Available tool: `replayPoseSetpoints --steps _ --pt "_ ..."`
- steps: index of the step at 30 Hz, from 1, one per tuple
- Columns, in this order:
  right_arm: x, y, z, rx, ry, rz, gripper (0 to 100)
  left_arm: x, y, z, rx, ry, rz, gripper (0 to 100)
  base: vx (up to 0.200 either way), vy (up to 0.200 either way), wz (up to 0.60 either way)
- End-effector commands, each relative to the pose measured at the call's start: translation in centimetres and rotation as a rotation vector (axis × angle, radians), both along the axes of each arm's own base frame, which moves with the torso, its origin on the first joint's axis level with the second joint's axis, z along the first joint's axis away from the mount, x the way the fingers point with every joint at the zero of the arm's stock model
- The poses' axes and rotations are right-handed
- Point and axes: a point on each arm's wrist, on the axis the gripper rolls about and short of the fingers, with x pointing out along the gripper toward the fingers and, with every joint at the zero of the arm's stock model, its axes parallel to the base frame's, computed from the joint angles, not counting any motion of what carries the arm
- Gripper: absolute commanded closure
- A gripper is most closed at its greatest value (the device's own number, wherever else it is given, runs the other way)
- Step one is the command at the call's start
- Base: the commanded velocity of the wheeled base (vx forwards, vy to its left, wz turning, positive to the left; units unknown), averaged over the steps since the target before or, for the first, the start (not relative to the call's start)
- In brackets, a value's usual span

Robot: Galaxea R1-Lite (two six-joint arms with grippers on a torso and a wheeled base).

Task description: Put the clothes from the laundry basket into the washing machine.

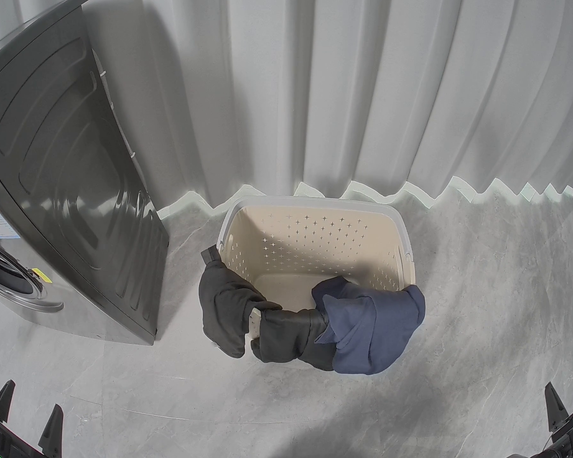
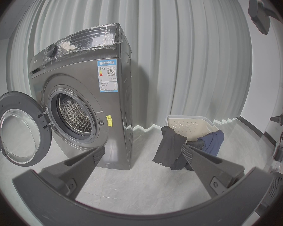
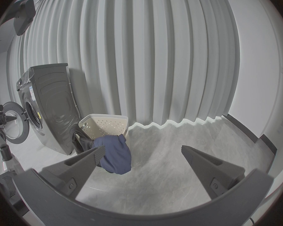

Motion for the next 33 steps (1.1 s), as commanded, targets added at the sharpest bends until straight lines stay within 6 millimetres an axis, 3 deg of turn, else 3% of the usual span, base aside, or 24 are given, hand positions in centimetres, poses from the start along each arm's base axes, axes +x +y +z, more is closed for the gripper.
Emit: replayPoseSetpoints --steps 1,3,5,10,15,27,32,33 --pt "-1.1 0.0 3.4 -0.003 -0.143 0.000 0 0.0 0.0 -0.5 -0.002 0.000 0.000 0 0.000 0.000 0.00" --pt "-1.4 0.0 4.8 -0.003 -0.158 0.000 0 0.0 0.0 -0.5 0.000 -0.002 0.001 0 0.000 0.000 0.00" --pt "-0.2 0.0 6.8 -0.007 -0.072 0.011 0 0.0 0.0 -0.5 0.000 -0.002 0.001 0 0.000 0.000 0.00" --pt "3.9 0.2 7.0 0.024 0.194 0.077 0 0.0 0.0 -0.5 0.000 0.000 0.001 0 0.000 0.000 0.00" --pt "6.7 0.4 7.2 0.153 0.364 0.167 0 0.0 0.0 -0.5 0.000 0.000 0.001 0 0.000 0.000 0.00" --pt "13.1 0.6 4.9 0.160 0.636 0.201 0 0.0 0.0 -0.5 0.000 -0.002 0.000 0 0.000 0.000 0.00" --pt "15.1 1.5 4.0 0.166 0.698 0.247 0 0.0 0.0 -0.5 0.000 -0.002 0.001 0 0.000 0.000 0.00" --pt "16.4 2.0 3.5 0.181 0.727 0.265 0 0.0 0.0 -0.5 0.000 0.000 0.001 0 0.000 0.000 0.00"
